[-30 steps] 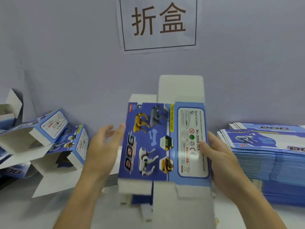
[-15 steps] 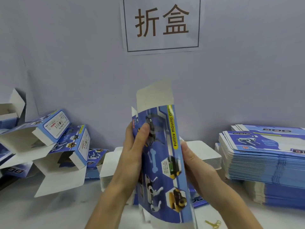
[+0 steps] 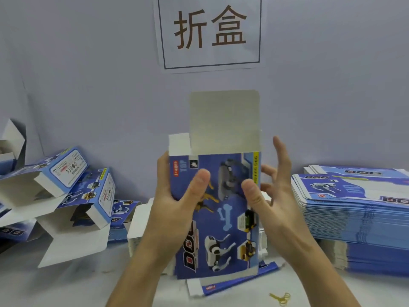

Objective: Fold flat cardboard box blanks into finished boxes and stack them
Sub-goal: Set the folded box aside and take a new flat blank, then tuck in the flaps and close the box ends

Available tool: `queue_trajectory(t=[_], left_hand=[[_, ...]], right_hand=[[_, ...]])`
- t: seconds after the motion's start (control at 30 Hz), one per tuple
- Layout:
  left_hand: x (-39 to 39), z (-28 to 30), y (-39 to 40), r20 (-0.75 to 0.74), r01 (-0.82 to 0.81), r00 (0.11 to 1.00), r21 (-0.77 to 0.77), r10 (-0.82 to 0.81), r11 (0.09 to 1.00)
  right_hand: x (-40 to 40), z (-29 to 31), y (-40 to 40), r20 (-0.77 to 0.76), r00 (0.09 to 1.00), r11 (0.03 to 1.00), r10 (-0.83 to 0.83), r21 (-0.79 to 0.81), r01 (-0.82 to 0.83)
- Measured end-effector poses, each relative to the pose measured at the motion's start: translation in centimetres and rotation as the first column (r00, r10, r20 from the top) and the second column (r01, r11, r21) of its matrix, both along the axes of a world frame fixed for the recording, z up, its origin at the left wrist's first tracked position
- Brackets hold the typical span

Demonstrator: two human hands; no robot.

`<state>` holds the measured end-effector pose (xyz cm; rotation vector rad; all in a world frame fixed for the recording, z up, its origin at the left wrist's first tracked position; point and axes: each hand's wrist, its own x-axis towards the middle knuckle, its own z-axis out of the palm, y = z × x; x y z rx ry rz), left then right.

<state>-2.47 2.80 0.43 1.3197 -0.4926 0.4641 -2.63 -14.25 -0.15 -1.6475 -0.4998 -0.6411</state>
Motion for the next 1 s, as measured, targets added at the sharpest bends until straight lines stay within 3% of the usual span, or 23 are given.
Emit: queue_trajectory(t=[0.07,0.17,0.5,0.67,0.8,0.9,1.0], left_hand=[[-0.4,0.3,-0.7,0.054,0.004,0.999,-0.023,-0.003,1.000],[-0.7,0.4,-1.1,0.132,-0.114,0.985,-0.011,0.115,0.993],[-0.1,-0.5,-1.1,0.182,-0.069,0.980,-0.037,0.074,0.997],[-0.2,-0.8,-1.5,0.099,0.010,0.995,-0.085,-0.002,0.996],[-0.1,0.0,-1.5,0.055,-0.004,0.998,-0.023,0.005,1.000],[-0.1,0.4,-1.3,0.032,-0.015,0.999,0.005,0.015,1.000],[-0.3,0.5,-0.7,-0.012,0.027,1.000,-0.079,-0.028,0.997]], right_hand=[[0.4,-0.1,0.2,0.093,0.996,0.999,-0.017,0.038,0.013],[0.4,-0.8,1.0,0.221,0.974,0.998,0.054,0.032,-0.063],[0.4,0.1,1.1,0.127,0.956,0.955,0.266,0.099,-0.279],[0.1,0.8,1.5,0.062,0.977,0.939,0.202,0.270,-0.211],[0.4,1.0,1.1,-0.026,0.995,0.929,0.096,0.362,-0.080],[0.4,0.9,0.9,-0.071,0.989,0.926,0.127,0.367,-0.092],[0.3,0.5,0.9,-0.082,0.979,0.920,0.189,0.363,-0.148]])
